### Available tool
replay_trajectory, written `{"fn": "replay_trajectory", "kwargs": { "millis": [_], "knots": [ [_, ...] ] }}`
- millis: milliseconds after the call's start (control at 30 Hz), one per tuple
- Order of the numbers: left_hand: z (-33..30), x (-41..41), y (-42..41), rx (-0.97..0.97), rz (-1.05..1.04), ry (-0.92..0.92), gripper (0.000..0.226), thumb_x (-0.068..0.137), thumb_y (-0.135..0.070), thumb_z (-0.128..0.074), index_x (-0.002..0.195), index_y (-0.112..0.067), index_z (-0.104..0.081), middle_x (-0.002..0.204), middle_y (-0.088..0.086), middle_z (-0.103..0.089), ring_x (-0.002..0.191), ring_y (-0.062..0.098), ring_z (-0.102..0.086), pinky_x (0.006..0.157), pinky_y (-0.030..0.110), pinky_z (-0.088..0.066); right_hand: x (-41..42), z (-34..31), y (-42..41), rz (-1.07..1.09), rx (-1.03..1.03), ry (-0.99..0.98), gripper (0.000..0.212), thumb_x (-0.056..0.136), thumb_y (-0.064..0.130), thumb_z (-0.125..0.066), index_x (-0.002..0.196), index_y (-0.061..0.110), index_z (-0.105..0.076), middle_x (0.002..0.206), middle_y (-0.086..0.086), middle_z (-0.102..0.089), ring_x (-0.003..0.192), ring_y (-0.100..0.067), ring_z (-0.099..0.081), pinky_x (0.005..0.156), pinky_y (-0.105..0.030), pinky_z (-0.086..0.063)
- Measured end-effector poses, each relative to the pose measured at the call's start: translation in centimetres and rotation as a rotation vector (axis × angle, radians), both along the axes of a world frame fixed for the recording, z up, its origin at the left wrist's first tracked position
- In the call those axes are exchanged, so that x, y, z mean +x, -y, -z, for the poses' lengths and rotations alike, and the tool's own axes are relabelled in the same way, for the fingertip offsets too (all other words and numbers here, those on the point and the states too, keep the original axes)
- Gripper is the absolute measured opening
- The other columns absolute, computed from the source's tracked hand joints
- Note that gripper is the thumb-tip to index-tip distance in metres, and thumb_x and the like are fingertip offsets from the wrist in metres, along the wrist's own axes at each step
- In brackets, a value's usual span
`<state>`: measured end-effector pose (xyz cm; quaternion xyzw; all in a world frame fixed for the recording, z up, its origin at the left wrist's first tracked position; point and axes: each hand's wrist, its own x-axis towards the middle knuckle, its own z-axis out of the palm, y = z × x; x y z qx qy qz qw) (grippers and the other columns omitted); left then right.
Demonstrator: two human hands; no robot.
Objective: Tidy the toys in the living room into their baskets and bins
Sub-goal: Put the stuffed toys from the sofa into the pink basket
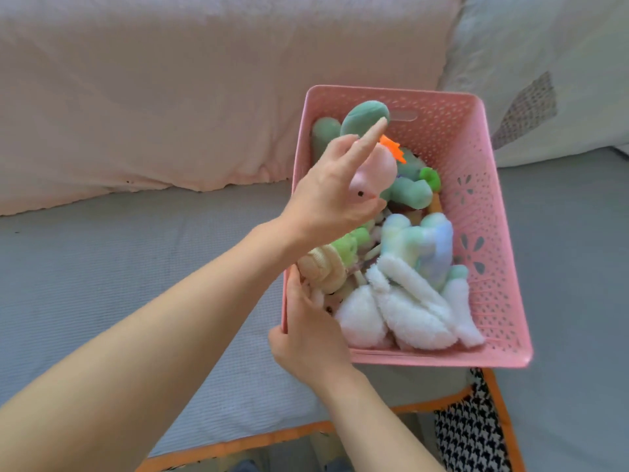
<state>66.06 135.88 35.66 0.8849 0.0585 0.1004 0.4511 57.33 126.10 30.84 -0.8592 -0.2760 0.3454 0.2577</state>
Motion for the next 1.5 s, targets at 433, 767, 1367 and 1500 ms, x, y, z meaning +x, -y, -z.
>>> {"fn": "replay_trajectory", "kwargs": {
  "millis": [433,767,1367,1500],
  "knots": [
    [2.6,-7.6,-2.5,0.067,-0.373,-0.077,0.065,0.079,-0.029,-0.057,0.141,-0.020,-0.039,0.151,0.008,-0.027,0.136,0.020,-0.035,0.107,0.042,-0.038,0.5,0.3,0.1,-0.099,0.006,0.069,0.091,0.079,0.017,-0.050,0.148,0.016,0.010,0.155,-0.005,-0.010,0.133,-0.038,-0.018,0.107,-0.044,-0.032],
    [5.3,-19.6,-4.6,-0.063,-0.756,-0.097,0.052,0.088,-0.015,-0.061,0.137,-0.016,-0.044,0.146,0.005,-0.034,0.115,0.012,-0.049,0.093,0.025,-0.041,-3.4,0.0,-0.5,-0.448,-0.073,0.194,0.086,0.082,0.016,-0.048,0.149,0.026,0.007,0.123,-0.015,-0.053,0.120,-0.038,-0.040,0.092,-0.040,-0.039],
    [13.6,-62.5,-6.6,-0.320,-1.629,-0.410,0.040,0.092,-0.005,-0.051,0.132,-0.004,-0.047,0.132,0.014,-0.048,0.115,0.027,-0.053,0.093,0.026,-0.036,-31.8,0.7,-17.9,-1.264,0.201,0.321,0.064,0.080,0.020,-0.047,0.139,0.028,-0.023,0.100,-0.013,-0.064,0.088,-0.040,-0.060,0.072,-0.041,-0.049],
    [15.8,-68.3,-5.4,-0.431,-1.662,-0.536,0.042,0.093,-0.008,-0.050,0.134,-0.004,-0.044,0.135,0.015,-0.047,0.118,0.028,-0.051,0.096,0.028,-0.035,-36.3,1.1,-22.0,-1.266,0.204,0.298,0.051,0.068,0.027,-0.041,0.120,0.025,-0.041,0.083,-0.009,-0.065,0.073,-0.037,-0.061,0.064,-0.044,-0.053]
  ]
}}
